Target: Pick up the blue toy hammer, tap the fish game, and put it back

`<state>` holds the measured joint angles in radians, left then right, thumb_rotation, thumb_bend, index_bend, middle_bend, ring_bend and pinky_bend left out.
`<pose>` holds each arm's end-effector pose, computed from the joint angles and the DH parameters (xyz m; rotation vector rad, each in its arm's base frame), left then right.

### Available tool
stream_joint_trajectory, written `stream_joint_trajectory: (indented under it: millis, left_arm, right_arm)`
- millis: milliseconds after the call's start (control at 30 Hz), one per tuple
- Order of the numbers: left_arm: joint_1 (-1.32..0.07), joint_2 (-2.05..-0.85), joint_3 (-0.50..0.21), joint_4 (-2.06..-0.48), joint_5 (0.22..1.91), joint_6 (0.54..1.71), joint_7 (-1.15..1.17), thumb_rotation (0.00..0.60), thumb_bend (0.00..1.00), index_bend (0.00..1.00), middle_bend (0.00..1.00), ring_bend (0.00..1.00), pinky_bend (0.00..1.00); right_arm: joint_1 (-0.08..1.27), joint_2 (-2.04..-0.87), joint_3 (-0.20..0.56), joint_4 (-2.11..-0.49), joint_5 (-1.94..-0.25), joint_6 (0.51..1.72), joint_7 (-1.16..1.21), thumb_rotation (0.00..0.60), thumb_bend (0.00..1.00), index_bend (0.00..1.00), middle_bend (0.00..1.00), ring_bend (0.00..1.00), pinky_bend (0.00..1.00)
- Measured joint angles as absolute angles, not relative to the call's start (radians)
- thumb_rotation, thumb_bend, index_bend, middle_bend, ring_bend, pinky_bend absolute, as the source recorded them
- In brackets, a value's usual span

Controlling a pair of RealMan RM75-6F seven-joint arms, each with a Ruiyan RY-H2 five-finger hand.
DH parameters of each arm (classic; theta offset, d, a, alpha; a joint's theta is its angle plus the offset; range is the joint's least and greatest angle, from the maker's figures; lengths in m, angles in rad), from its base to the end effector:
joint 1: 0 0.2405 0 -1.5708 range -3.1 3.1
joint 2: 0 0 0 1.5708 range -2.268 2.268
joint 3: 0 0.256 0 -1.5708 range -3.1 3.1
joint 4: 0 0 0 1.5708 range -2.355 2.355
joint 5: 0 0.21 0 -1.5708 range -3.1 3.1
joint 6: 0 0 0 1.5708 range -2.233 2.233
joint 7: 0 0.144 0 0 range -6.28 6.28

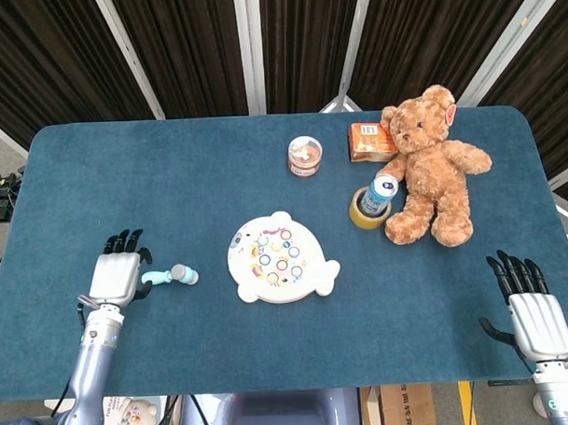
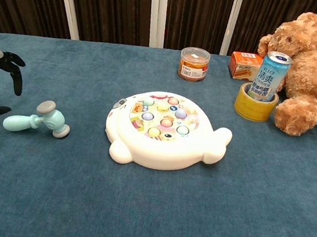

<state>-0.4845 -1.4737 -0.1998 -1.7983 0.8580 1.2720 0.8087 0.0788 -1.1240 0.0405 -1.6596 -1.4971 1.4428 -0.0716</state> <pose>-0.2010 0.2808 0.0292 -1.5515 -0.9832 -0.6100 -0.3053 -0.1761 0.1463 1.4210 -0.9327 0.8570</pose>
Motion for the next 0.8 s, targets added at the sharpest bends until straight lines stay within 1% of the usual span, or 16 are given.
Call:
stream_joint_trajectory:
  millis: [400,800]
  left_arm:
    - [-0.542,-1.551,-0.2,-1.752,0.804,1.297,0.85,0.6,0.29,0.49,0.07,0.0,0.1]
    - [-0.575,-1.596,-0.194,-1.714,0.768,1.316,0.877,0.6,0.29,0.49,0.08,0.0,0.1]
  right_arm:
    - [0.083,-1.126,0.036,-1.65,-1.512,1.442,-0.066,0.6,0.24,0.0,0.0,0.0,0.0]
    - [0.084,-1.124,0.034,-1.651,-1.513,1.438,-0.057,0.6,0.24,0.0,0.0,0.0,0.0]
